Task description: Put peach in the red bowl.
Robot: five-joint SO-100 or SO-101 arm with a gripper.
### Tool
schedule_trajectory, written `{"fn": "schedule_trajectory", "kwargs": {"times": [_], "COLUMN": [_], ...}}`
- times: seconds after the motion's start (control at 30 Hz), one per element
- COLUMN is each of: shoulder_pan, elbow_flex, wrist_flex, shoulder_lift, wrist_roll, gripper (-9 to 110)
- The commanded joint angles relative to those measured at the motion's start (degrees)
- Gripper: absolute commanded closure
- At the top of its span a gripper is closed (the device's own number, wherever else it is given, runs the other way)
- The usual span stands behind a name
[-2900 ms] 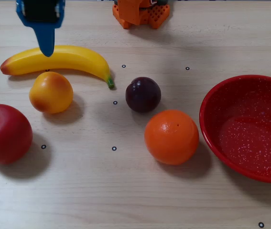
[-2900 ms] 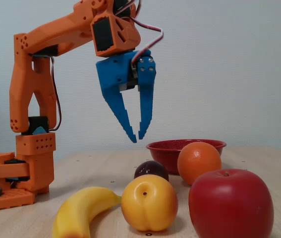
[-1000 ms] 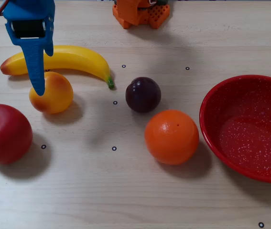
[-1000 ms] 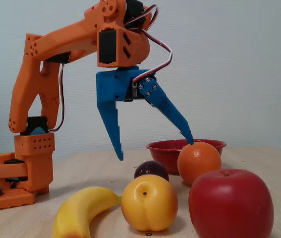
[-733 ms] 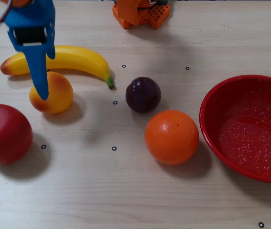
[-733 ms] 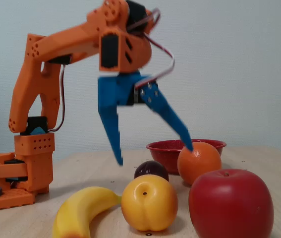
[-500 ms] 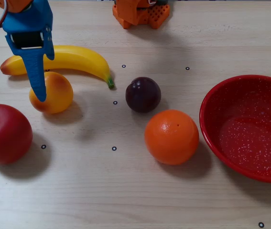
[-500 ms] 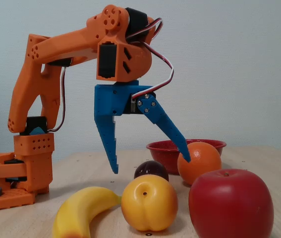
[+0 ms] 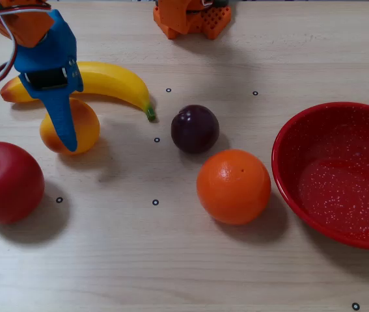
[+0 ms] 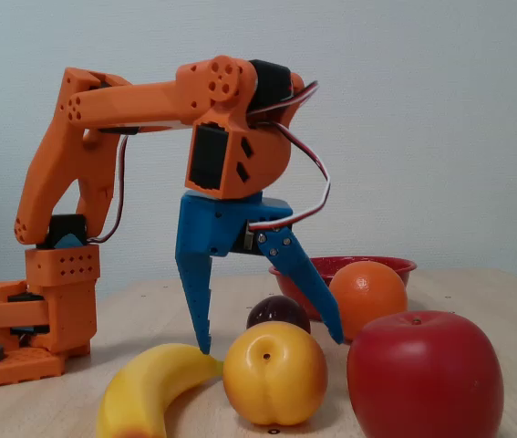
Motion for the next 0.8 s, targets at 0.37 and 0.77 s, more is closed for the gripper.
{"fn": "schedule_trajectory", "kwargs": {"times": [0.37,0.77], "shoulder_pan": [0.4,2.5], "elbow_flex": [-6.8,-6.8], "wrist_flex": [-2.6,-2.1], "shoulder_lift": [1.0,-1.0], "wrist_roll": [-3.3,-8.3], "gripper": [55,55]}}
